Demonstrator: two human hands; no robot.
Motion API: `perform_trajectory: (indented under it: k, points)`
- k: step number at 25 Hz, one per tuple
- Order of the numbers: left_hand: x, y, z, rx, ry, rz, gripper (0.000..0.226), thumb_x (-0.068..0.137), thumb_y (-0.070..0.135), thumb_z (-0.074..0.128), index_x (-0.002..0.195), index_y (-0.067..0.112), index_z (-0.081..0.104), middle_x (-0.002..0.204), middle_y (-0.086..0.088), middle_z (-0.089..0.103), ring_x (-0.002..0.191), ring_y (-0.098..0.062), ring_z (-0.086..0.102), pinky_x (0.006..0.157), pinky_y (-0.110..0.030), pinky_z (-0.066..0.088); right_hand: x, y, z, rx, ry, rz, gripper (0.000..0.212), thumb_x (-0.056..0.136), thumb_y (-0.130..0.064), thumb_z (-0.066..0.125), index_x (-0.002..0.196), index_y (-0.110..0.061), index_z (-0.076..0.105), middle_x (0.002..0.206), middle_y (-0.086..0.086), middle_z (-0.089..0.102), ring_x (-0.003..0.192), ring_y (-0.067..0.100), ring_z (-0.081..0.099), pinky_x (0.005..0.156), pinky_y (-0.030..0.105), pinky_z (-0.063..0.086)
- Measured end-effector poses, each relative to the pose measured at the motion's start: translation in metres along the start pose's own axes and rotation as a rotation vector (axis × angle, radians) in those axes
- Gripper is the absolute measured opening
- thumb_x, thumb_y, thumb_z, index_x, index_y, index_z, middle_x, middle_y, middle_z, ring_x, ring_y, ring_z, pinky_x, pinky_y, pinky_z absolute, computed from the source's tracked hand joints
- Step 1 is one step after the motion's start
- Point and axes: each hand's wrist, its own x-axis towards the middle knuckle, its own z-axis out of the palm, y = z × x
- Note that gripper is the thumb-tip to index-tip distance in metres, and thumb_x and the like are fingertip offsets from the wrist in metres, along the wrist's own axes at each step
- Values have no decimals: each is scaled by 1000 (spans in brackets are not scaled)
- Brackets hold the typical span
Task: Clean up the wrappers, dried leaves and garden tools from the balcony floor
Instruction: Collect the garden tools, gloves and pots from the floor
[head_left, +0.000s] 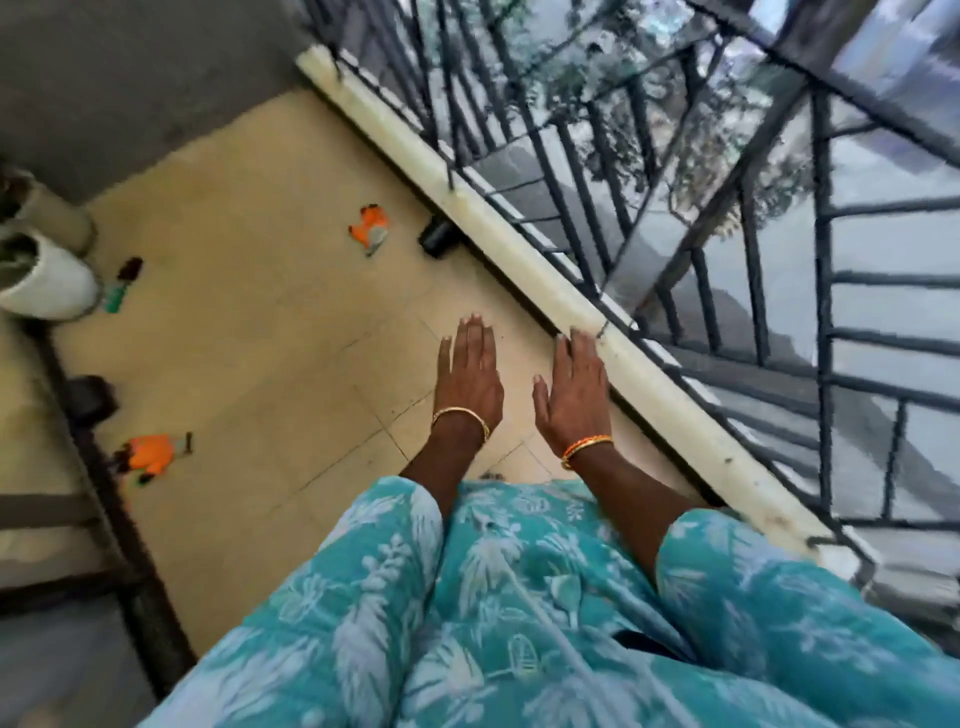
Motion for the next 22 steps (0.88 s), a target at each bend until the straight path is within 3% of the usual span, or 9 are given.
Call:
perform_trajectory:
  k: [3,12,18,22]
  points:
    - [-29,-26,3,-14,52,-255,67,98,24,30,151,3,-5,159,-15,-9,147,-29,-8,117,-44,-5,19,-34,-3,2,-83,-230,59,87,-33,35,133,4,43,142,26,39,134,39,35,106,51,34]
    - [-131,-86,7,-159,93,-829,67,99,26,30,151,2,-5,159,-16,-10,147,-29,-8,117,-44,-5,1,-144,3,37,-220,-772,59,94,-32,40,142,1,30,150,22,27,141,35,22,112,47,22]
    - [-147,-139,-3,-215,117,-911,67,100,28,29,151,4,-6,159,-16,-12,147,-28,-9,118,-42,-4,6,-214,11,24,-161,-863,63,91,-37,33,140,1,33,148,22,30,139,36,26,111,46,22]
    - [-154,-222,-3,-200,161,-898,68,100,31,28,150,4,-8,159,-15,-13,147,-27,-10,118,-41,-4,16,-276,37,35,-140,-846,65,89,-40,30,138,2,36,146,22,34,137,37,31,108,49,29]
